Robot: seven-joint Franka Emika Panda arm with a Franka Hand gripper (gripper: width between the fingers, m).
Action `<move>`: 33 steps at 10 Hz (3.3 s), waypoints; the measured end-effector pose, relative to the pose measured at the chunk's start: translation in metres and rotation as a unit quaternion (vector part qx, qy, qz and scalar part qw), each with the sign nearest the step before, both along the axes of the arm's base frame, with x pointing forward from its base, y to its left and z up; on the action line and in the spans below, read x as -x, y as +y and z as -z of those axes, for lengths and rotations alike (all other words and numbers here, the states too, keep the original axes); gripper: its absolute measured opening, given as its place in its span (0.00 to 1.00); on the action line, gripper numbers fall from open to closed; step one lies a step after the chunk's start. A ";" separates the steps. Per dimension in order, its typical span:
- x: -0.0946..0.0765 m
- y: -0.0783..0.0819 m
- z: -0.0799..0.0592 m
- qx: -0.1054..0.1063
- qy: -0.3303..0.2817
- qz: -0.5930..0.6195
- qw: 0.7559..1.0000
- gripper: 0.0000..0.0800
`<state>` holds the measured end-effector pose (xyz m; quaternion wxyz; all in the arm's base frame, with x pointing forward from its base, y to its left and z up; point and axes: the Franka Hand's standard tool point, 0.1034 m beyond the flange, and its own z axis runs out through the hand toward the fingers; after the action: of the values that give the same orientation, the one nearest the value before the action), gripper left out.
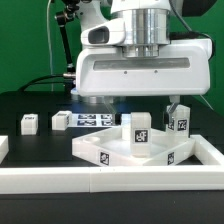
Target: Assemble square table
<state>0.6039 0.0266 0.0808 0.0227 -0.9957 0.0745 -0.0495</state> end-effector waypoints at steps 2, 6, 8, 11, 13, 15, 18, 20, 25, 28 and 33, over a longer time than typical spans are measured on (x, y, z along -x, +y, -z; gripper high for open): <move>0.000 -0.005 0.000 0.005 -0.002 -0.046 0.999 0.81; 0.000 -0.006 0.000 0.003 -0.001 -0.026 1.000 0.36; 0.000 -0.006 0.001 -0.002 0.001 0.020 1.000 0.36; 0.002 -0.009 0.001 -0.018 -0.004 0.149 0.989 0.36; 0.006 -0.005 0.002 -0.037 -0.014 0.279 0.960 0.36; 0.007 -0.002 0.002 -0.055 -0.019 0.395 0.917 0.36; 0.006 0.006 0.002 -0.079 -0.009 0.538 0.839 0.36; 0.008 0.013 0.002 -0.087 0.004 0.609 0.788 0.36; 0.008 0.018 0.002 -0.109 0.017 0.716 0.690 0.36; 0.008 0.018 0.003 -0.108 0.017 0.712 0.694 0.36; 0.008 0.017 0.003 -0.083 0.016 0.524 0.847 0.81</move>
Offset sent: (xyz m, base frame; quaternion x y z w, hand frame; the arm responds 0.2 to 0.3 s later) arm 0.0000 0.0000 0.0000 0.0000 0.0000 0.0000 1.0000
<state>0.5962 0.0438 0.0779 0.0747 -0.8035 0.5898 -0.0315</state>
